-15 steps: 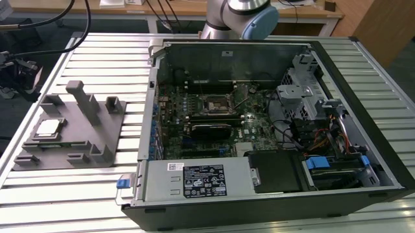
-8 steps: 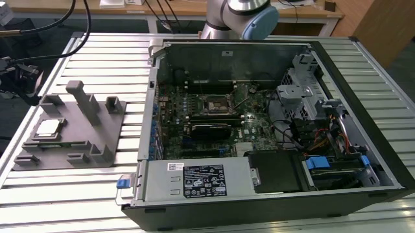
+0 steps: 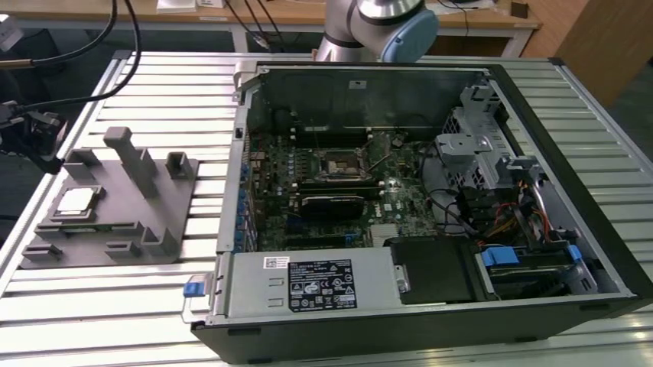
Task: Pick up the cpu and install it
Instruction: 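Pick up the cpu and move it towards the insertion slot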
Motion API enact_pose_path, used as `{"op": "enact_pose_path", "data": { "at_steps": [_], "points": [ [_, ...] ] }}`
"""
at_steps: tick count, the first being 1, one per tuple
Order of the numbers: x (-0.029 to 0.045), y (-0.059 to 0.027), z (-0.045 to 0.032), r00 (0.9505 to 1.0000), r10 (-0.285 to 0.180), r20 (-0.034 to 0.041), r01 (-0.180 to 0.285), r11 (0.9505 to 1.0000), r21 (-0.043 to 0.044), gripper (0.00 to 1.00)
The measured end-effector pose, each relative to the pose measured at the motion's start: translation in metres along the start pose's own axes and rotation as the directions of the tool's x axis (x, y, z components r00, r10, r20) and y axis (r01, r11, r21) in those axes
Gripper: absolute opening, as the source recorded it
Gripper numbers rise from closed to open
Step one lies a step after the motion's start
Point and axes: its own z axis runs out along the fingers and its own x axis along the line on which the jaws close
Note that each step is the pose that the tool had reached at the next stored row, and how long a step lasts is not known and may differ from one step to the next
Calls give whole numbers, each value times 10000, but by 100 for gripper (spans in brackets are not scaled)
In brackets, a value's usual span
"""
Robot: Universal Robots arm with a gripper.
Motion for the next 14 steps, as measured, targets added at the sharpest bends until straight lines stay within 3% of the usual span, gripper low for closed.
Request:
{"op": "enact_pose_path", "data": {
  "at_steps": [14],
  "points": [
    [72,-24,245,10000,5,0,-5,10000,12,11]
  ]
}}
